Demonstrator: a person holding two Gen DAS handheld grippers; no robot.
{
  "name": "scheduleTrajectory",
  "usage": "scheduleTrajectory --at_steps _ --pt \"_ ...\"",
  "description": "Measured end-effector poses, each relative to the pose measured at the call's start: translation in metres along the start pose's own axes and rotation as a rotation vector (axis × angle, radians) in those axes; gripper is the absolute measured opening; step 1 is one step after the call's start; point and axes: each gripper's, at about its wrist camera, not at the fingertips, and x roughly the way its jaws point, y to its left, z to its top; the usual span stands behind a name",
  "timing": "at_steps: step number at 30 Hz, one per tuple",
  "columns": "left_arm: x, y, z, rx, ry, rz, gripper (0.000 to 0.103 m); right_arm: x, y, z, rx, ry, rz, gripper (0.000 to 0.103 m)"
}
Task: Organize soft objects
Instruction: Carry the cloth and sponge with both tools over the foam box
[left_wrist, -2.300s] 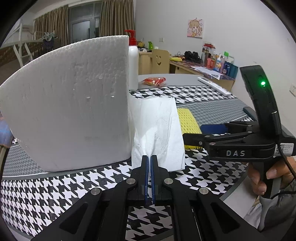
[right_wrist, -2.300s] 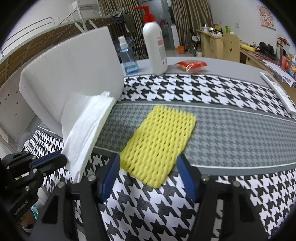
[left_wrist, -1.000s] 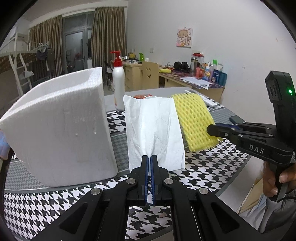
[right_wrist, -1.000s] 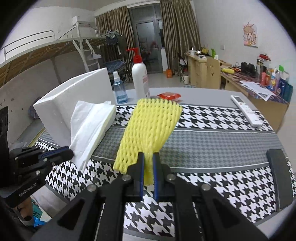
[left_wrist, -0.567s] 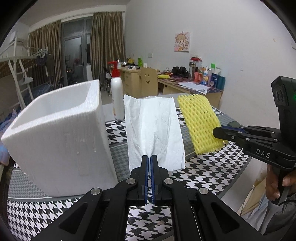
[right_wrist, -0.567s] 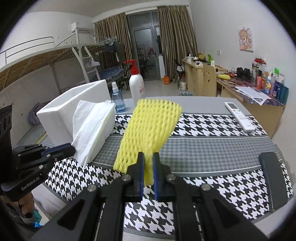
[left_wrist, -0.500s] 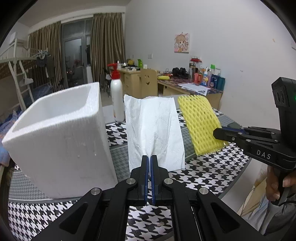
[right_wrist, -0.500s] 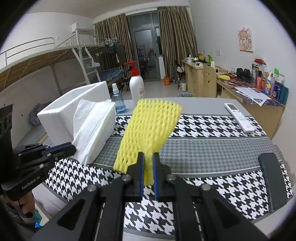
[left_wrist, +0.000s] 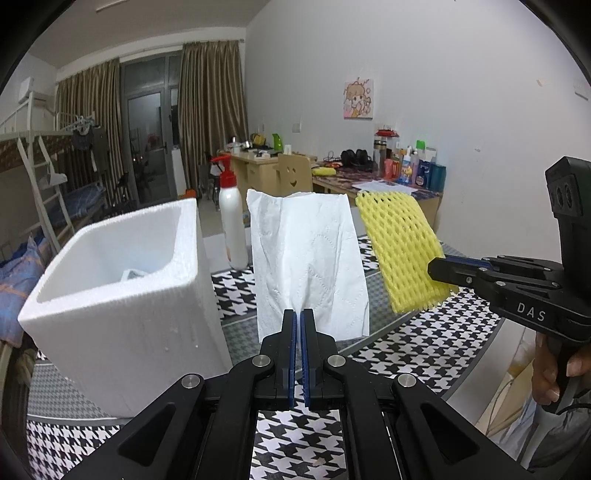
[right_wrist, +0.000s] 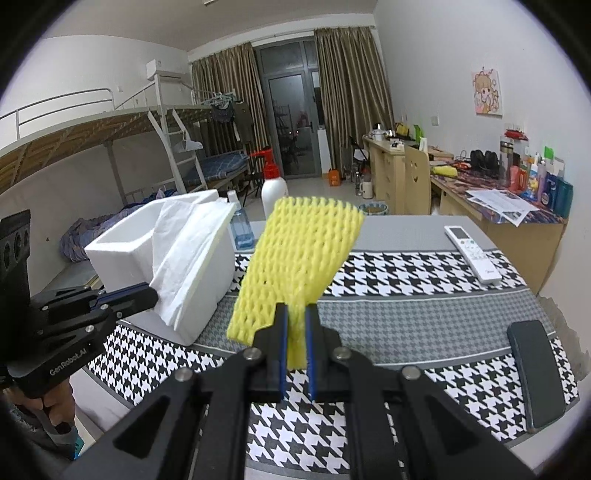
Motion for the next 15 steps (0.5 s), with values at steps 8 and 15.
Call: scheduleTrajectory --at_steps 8,15 --pt "-0.007 0.001 0.014 -0.001 -0.042 0.016 0.002 -0.006 -0.002 0.009 -0.002 -0.030 0.005 0.011" --pt "-0.010 -0.002 0.027 0.015 -0.074 0.028 0.002 -0.014 0.000 0.018 -0.015 -0.071 0.011 0.011"
